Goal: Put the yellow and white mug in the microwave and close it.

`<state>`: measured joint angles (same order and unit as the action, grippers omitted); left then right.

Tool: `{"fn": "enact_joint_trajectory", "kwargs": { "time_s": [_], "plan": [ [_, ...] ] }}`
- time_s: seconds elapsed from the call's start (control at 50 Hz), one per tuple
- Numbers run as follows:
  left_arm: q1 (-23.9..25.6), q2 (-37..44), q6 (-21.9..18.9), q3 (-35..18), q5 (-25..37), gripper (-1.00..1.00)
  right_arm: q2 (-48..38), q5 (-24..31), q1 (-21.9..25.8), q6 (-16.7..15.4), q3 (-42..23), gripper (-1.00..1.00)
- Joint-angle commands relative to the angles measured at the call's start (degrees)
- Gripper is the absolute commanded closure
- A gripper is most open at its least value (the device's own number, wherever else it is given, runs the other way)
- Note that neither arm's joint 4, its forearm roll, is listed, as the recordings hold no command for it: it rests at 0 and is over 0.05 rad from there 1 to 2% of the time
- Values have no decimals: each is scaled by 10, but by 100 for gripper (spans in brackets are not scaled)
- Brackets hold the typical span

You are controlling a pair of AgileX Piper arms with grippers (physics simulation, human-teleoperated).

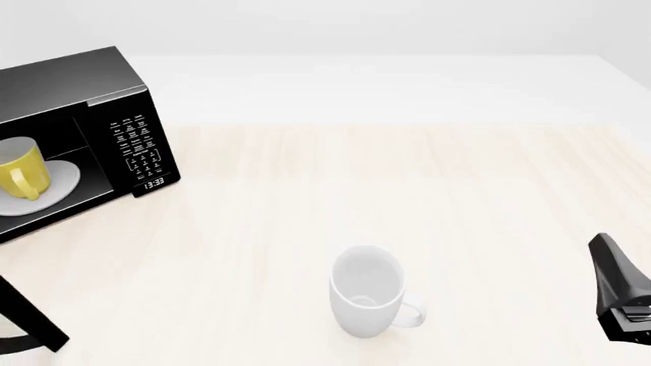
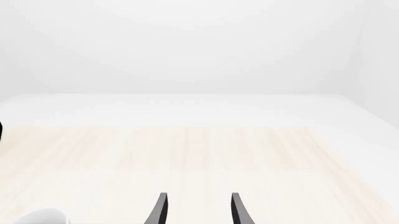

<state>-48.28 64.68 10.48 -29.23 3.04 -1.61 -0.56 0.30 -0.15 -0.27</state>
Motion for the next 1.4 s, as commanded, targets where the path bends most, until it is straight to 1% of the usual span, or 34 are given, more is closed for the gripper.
{"fn": "enact_joint_trajectory", "kwargs": {
  "time_s": [0.02,0.04,0.1,0.28,0.48,0.52,0.54,0.68,0.94,1.12,1.24,1.4],
  "plan": [
    [21,20,-4,23,-12,-100,1,0,1,0,1,-100],
    [26,19,1,23,-11,-100,1,0,1,0,1,-100],
    [26,22,-8,22,-14,-100,1,0,1,0,1,-100],
    [49,21,-14,23,-19,-100,1,0,1,0,1,-100],
    [85,21,-24,27,-27,-100,1,0,1,0,1,-100],
    [94,20,-20,28,-29,-100,1,0,1,0,1,-100],
    [93,19,-26,27,-30,-100,1,0,1,0,1,-100],
    [111,8,-24,22,-29,-100,1,0,1,0,1,-100],
    [126,2,-23,-6,-31,-100,1,0,1,0,1,-100],
    [139,8,-29,-15,-45,-100,1,0,1,0,1,-100],
    [158,1,-37,-18,-54,-100,1,0,1,0,1,-100],
    [165,28,-47,-18,-80,-100,1,0,1,0,1,-100]
  ]
}}
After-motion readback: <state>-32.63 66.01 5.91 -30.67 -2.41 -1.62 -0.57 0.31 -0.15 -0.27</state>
